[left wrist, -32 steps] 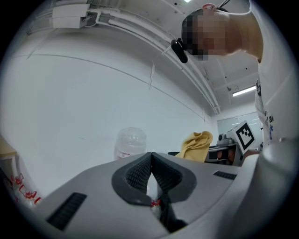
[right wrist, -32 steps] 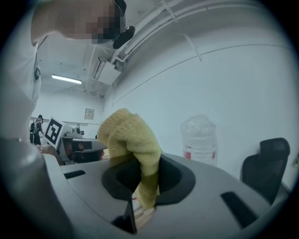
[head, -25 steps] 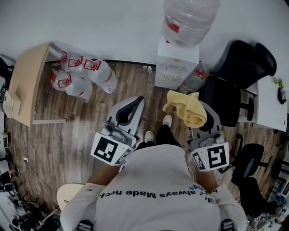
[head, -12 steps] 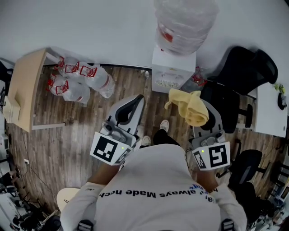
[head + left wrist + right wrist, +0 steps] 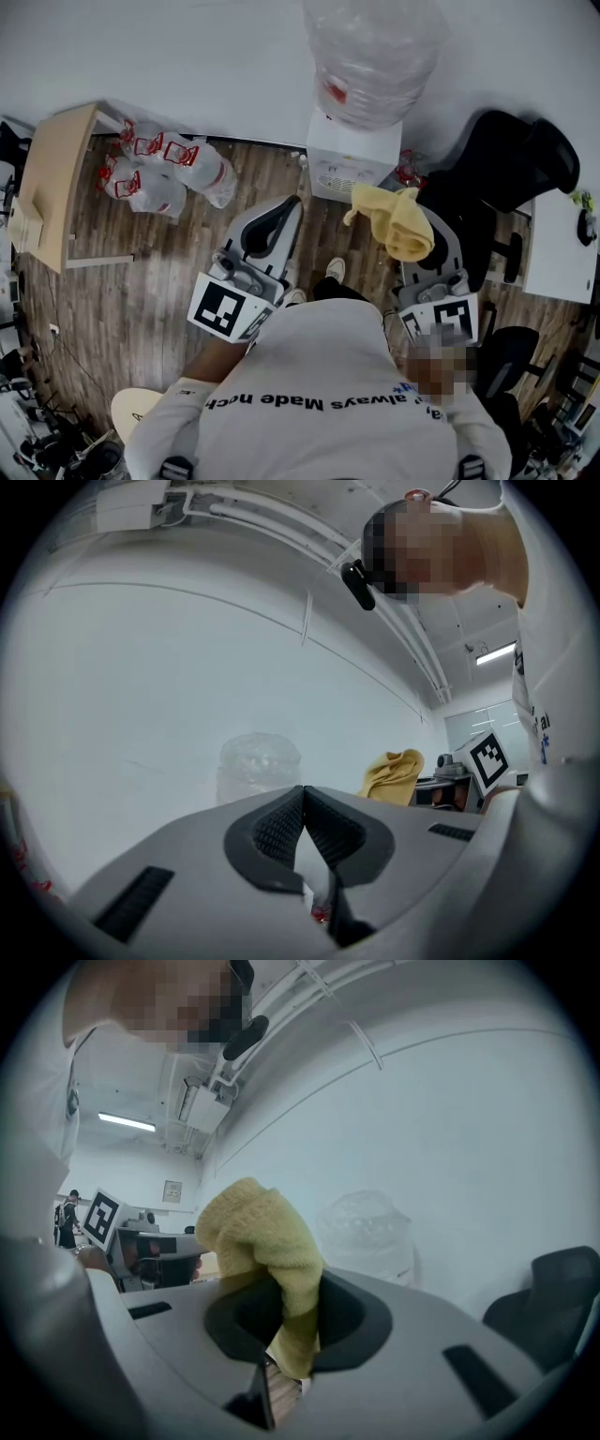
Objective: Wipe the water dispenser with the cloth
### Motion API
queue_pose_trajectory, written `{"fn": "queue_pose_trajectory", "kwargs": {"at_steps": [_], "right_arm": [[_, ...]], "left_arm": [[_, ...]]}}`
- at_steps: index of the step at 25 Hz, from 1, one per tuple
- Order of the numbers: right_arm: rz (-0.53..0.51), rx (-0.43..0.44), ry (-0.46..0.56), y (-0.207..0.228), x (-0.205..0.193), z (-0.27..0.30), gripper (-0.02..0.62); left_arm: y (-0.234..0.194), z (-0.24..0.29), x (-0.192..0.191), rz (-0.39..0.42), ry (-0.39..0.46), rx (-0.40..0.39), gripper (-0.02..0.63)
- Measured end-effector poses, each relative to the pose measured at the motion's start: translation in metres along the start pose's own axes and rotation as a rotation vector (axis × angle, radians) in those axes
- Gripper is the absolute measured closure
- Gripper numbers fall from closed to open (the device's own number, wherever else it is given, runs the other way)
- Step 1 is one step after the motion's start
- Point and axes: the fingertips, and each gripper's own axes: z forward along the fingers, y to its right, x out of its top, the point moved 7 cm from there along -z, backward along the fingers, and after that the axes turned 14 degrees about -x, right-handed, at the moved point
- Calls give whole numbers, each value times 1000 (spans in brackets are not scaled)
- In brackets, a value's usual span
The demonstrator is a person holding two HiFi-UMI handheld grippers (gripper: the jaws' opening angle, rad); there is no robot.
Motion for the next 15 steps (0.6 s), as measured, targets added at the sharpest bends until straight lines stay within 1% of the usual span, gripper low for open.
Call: {"fn": "queue_pose_trajectory", "kwargs": {"at_steps": [7, 15], "right_arm": [[3, 5, -1, 29, -2, 13, 531], [-1, 13, -16, 29, -2, 31, 531]], "left_arm": [[-1, 30, -6, -1, 1, 1, 588], [-17, 42, -10, -15, -7, -5, 588]]}}
